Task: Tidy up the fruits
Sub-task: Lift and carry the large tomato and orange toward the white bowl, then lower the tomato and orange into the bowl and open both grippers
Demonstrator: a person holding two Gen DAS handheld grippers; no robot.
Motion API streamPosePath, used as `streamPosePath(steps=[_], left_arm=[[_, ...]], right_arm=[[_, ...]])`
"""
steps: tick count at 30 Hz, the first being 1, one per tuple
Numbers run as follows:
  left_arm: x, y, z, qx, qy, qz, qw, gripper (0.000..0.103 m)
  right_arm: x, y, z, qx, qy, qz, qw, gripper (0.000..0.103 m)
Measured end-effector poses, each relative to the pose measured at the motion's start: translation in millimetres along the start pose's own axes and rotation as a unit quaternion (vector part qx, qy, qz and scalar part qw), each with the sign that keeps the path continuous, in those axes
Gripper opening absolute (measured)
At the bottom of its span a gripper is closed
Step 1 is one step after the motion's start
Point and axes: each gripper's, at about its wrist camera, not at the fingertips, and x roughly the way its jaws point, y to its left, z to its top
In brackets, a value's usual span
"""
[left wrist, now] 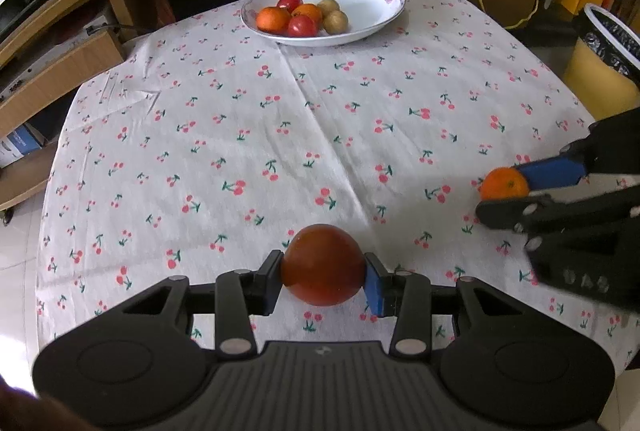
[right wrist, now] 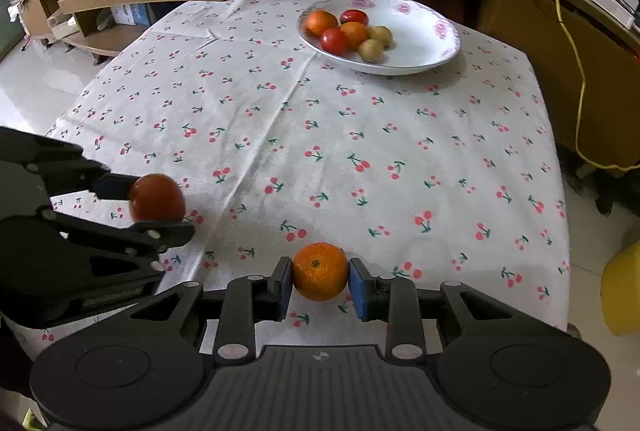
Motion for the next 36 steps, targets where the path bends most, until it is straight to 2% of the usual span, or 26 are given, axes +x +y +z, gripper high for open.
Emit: streamPosePath(steps=[24, 36], left_arm=[[-9.9, 0.8, 33.6, 0.007, -0.042, 0.019, 0.9989, 0.047], [-7.2, 2.4, 78.0, 0.018, -0.063, 0.028, 0.9974, 0.046]], right_arm=[[-9.5, -2.2, 33.3, 0.014, -0.040, -0.008, 0.999, 0.030], [-5.4, -27.8, 71.9, 0.033, -0.060, -0.019, 0.997, 0.031]])
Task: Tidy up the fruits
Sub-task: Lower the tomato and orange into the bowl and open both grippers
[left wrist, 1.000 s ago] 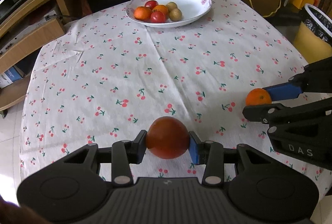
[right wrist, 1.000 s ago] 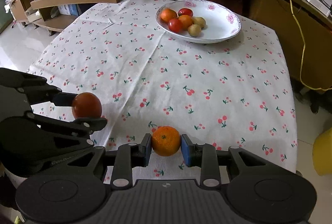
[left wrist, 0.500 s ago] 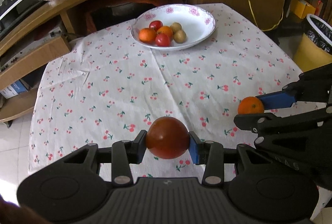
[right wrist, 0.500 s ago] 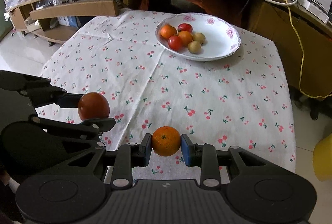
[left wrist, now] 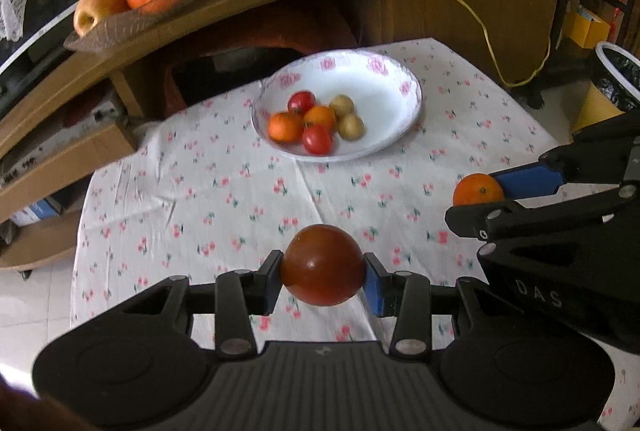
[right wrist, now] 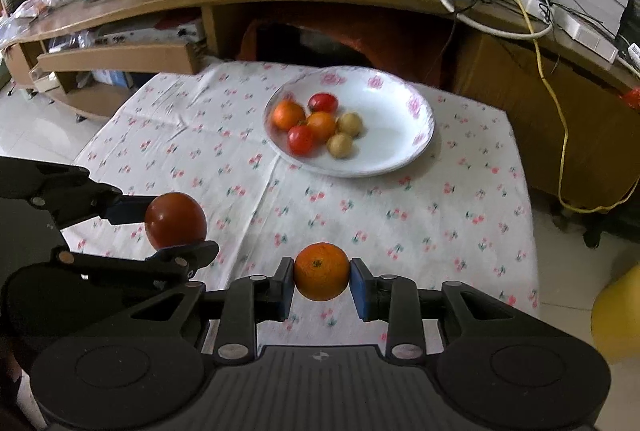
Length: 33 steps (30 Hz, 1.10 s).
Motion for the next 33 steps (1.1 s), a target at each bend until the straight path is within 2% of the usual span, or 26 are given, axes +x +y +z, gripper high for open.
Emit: streamPosePath(steps=[11, 16, 26, 33], left_arm=[[37.6, 18.1, 61.6, -0.013, -0.012, -0.002, 0.9999, 0.046], [59.1, 20.0, 82.5, -0.003, -0.017, 0.001, 0.9999, 0.046], [93.3, 26.9, 105.1, 0.004, -0.022, -0.001, 0.9997, 0.046], [107.0, 27.2, 108.1, 0.015, -0.020, 0.003, 0.9997, 0.046]], right_arm=[[33.5, -32.8, 56.6, 0.019, -0.009, 0.006, 1.000, 0.031], [52.2, -45.6, 74.2, 0.017, -0.009, 0.004, 1.000, 0.031], [85.6, -62.2, 93.7, 0.028, -0.003, 0.017, 0.999, 0.031], [100.4, -65.2, 98.1, 0.028, 0.002, 0.021, 0.999, 0.031]])
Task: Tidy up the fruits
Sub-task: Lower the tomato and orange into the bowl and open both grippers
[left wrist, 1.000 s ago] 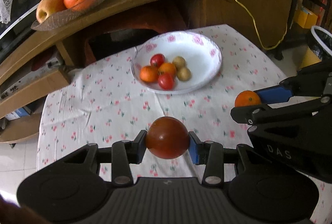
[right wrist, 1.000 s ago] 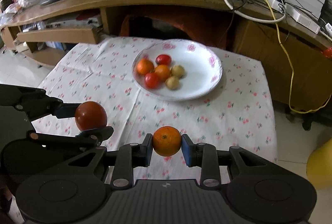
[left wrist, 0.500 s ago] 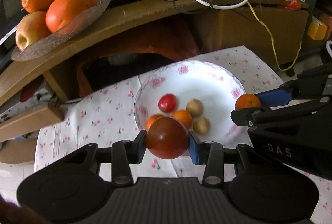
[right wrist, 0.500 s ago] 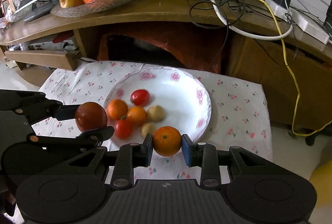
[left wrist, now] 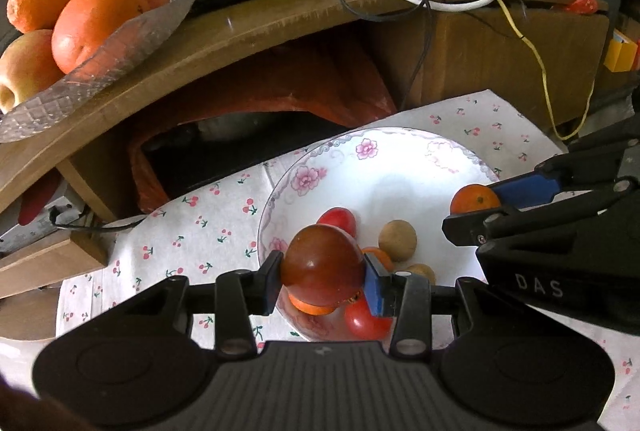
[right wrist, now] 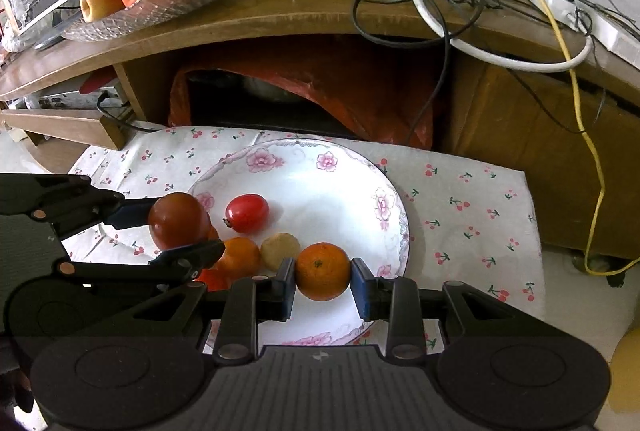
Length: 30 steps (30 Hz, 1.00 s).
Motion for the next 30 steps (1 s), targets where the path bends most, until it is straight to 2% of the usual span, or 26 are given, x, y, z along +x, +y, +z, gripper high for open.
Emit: streamPosePath(steps=[21, 30], left_arm=[[6.3, -2.4, 1.3, 0.012, -0.012, 0.008, 0.9998, 0.047], [0.2, 0.6, 2.2, 0.003, -0.023, 0.017, 0.9996, 0.049]], right_arm=[[13.0, -4.5, -0.2, 0.002, 0.002, -0.017, 1.000, 0.033], [8.7, -6.7, 0.3, 0.007, -0.006, -0.017, 1.000, 0.040]])
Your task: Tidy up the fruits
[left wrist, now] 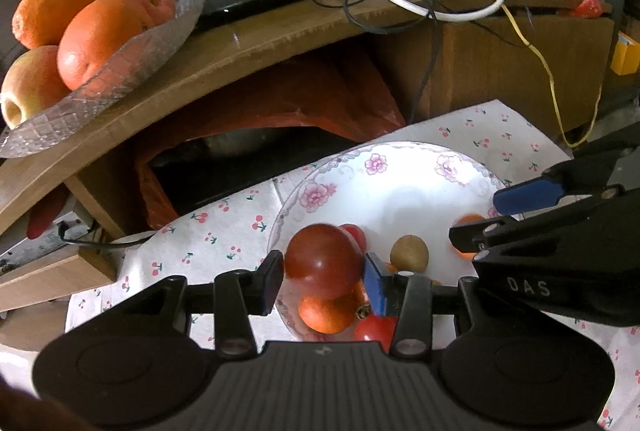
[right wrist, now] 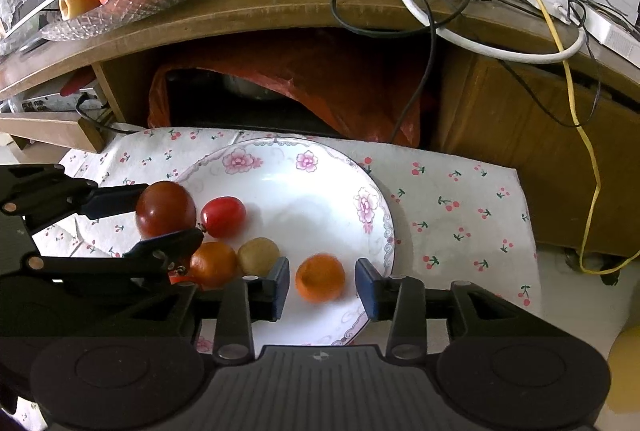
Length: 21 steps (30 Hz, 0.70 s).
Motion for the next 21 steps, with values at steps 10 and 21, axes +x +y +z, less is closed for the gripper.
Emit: streamPosePath(steps=[10, 21], left_arm=[[-11.2, 9.4, -0.5, -0.025, -0.011, 0.019, 0.9995, 0.056], [-23.6, 28.4, -9.8, -0.073, -0.018, 0.007, 0.9971, 0.073]], right_arm=[[-9.4, 4.9, -4.1, -0.008, -0.009, -0.002, 1.000, 0.047], [-16.6, 6.6, -5.6, -0.010, -0.018, 0.000, 1.000, 0.054]])
